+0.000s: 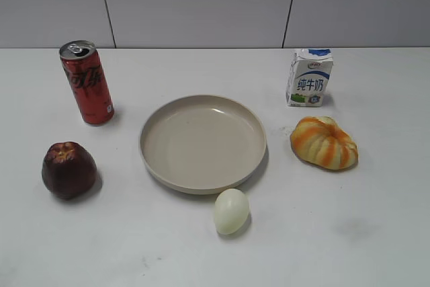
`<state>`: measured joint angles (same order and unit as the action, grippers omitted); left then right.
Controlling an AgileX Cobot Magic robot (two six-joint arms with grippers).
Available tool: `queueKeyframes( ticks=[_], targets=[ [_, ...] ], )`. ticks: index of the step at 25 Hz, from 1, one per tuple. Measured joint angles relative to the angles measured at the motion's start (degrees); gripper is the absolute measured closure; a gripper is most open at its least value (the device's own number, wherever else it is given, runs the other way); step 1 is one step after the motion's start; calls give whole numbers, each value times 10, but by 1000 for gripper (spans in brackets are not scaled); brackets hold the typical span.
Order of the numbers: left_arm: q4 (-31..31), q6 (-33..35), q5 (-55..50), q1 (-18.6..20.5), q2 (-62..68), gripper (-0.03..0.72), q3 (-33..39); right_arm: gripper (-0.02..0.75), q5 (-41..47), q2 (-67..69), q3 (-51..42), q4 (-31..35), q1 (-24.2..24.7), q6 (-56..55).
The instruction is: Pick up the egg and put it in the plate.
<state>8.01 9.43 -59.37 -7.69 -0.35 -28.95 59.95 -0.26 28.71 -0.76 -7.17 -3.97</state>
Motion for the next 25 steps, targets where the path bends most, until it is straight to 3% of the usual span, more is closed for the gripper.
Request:
queueKeyframes(
  ticks=[10, 18, 25],
  targets=[
    [0, 0, 0, 0, 0, 459, 0, 137, -1, 34, 1, 20, 0, 47],
    [0, 0, 0, 0, 0, 459, 0, 154, -40, 287, 65, 88, 0, 102],
    [0, 0, 0, 0, 0, 459, 0, 154, -31, 505, 129, 190, 0, 119]
  ],
)
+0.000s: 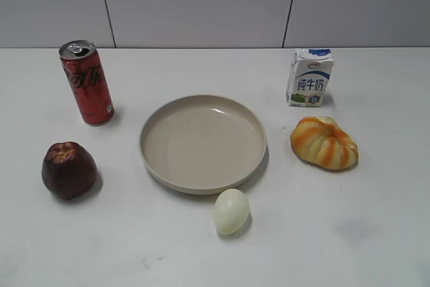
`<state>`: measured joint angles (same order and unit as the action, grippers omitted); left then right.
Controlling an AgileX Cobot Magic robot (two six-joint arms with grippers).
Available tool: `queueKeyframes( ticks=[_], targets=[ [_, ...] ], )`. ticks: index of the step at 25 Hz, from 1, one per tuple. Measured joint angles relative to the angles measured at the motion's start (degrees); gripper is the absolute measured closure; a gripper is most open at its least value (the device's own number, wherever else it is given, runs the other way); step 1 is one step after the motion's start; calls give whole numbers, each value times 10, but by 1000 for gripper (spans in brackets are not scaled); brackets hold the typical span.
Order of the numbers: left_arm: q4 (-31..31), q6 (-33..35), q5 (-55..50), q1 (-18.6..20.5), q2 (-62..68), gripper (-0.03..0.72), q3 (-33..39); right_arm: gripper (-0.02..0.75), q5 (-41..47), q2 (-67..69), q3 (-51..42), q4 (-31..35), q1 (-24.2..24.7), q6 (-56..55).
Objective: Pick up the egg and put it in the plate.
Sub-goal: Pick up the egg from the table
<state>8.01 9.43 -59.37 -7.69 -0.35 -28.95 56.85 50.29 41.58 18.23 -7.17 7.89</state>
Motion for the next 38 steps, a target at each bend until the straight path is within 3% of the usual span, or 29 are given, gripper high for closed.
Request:
queueKeyframes(
  ticks=[5, 8, 14, 18, 24, 30, 38],
  targets=[
    [0, 0, 0, 0, 0, 459, 0, 155, 2, 116, 48, 57, -19, 28],
    [0, 0, 0, 0, 0, 459, 0, 155, -5, 176, 77, 55, -86, 18],
    [0, 0, 0, 0, 0, 459, 0, 156, -61, 307, 143, -55, -274, -152],
    [0, 0, 0, 0, 0, 459, 0, 193, -81, 411, 202, -123, -347, -326],
    [0, 0, 0, 0, 0, 459, 0, 206, -116, 504, 245, -108, -358, -375],
    [0, 0, 0, 0, 0, 459, 0, 101, -147, 577, 249, -65, -358, -377],
    [0, 0, 0, 0, 0, 459, 0, 92, -146, 636, 271, -52, -361, -377]
  ],
)
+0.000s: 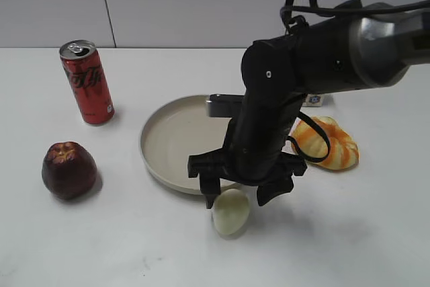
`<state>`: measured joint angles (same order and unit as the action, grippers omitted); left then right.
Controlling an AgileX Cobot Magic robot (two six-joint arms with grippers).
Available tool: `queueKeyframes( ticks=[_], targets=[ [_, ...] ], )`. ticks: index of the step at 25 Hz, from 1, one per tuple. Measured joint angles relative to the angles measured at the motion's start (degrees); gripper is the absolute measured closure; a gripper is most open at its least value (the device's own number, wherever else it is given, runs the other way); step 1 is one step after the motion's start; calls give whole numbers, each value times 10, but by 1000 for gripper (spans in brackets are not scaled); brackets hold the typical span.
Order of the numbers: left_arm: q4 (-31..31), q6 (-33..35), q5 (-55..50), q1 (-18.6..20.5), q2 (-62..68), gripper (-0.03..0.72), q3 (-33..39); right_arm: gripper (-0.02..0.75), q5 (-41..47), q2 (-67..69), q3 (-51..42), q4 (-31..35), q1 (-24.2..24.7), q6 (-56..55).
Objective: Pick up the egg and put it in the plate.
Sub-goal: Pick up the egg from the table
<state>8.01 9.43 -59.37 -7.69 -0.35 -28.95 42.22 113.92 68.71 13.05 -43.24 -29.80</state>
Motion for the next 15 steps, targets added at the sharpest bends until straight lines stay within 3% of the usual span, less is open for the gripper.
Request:
queueKeyframes(
  ticks=[11, 15],
  targets=[
    [0, 0, 0, 0, 0, 459, 0, 172, 49, 41, 18, 2, -3, 0],
    [0, 0, 0, 0, 0, 459, 0, 300, 57, 41, 18, 2, -3, 0]
  ],
)
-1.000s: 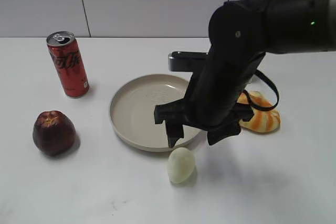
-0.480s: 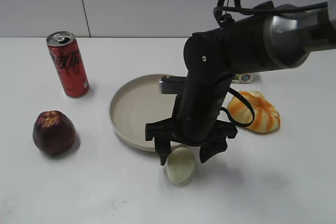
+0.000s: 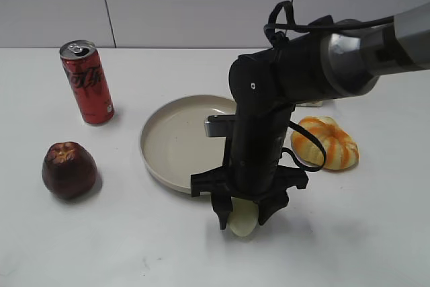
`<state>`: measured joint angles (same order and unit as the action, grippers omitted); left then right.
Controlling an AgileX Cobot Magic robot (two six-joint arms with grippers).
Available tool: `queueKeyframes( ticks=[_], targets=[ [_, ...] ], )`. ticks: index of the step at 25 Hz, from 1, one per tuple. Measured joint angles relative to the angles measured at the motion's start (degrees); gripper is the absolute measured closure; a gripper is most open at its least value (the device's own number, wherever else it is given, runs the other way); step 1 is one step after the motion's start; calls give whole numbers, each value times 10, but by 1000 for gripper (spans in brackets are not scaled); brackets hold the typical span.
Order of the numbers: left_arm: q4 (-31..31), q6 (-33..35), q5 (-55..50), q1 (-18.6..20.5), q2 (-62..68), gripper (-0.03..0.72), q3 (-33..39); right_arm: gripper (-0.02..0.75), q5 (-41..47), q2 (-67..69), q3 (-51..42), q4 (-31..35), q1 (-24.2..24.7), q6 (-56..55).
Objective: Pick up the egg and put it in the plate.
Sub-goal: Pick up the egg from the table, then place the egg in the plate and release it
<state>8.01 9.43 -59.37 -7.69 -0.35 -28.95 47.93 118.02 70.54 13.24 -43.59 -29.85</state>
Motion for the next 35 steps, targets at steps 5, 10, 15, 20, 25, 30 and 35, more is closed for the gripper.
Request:
queueKeyframes(
  ticks=[5, 10, 15, 20, 25, 30, 35],
  targets=[
    [0, 0, 0, 0, 0, 459, 0, 296, 40, -2, 19, -21, 0, 5],
    [0, 0, 0, 0, 0, 459, 0, 296, 78, -66, 74, -46, 0, 47],
    [0, 0, 0, 0, 0, 459, 0, 297, 81, -65, 200, -81, 0, 117],
    [0, 0, 0, 0, 0, 459, 0, 297, 152, 43, 326, -132, 0, 153],
    [0, 0, 0, 0, 0, 459, 0, 297, 208, 165, 407, -146, 0, 168],
    [0, 0, 0, 0, 0, 459, 0, 173, 213, 195, 450, -128, 0, 211],
    [0, 0, 0, 0, 0, 459, 0, 111, 213, 195, 499, -132, 0, 215]
  ],
)
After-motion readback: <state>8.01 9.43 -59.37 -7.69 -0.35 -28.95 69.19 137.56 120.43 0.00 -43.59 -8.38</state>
